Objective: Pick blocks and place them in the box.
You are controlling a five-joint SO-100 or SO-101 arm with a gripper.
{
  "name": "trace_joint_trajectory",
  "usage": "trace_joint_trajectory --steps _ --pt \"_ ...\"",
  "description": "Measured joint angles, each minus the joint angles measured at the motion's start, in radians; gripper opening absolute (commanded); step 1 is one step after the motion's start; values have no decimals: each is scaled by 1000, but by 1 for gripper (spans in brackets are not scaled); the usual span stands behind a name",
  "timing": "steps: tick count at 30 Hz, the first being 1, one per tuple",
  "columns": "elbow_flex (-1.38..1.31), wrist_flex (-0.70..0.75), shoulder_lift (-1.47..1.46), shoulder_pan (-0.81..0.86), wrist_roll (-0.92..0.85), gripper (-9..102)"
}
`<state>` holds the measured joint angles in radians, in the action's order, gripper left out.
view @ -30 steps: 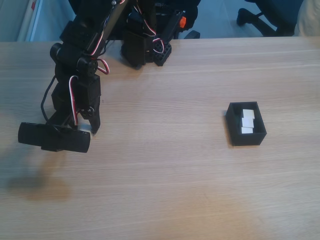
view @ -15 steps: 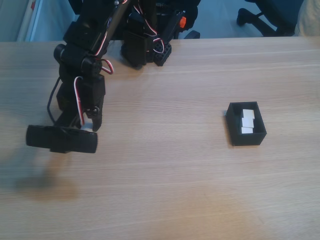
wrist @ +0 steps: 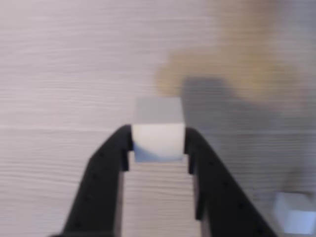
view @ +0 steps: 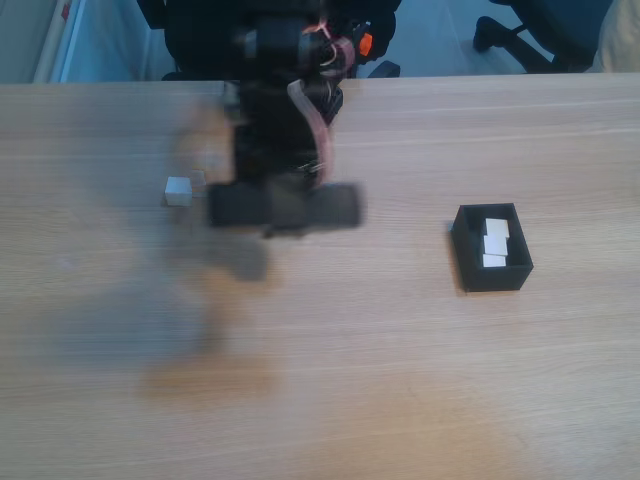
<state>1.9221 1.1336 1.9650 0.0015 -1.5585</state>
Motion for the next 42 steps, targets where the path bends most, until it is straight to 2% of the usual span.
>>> trace_joint_trajectory --steps 7,15,22,29,34,42 --pt "2 8 92 -367 166 0" --pt "-103 8 28 -629 253 0" --pt "-279 8 -126 -696 316 0" --pt "-403 6 -239 -726 359 6" --pt "-430 6 -272 -752 390 10" --pt "-430 31 -273 -723 397 9"
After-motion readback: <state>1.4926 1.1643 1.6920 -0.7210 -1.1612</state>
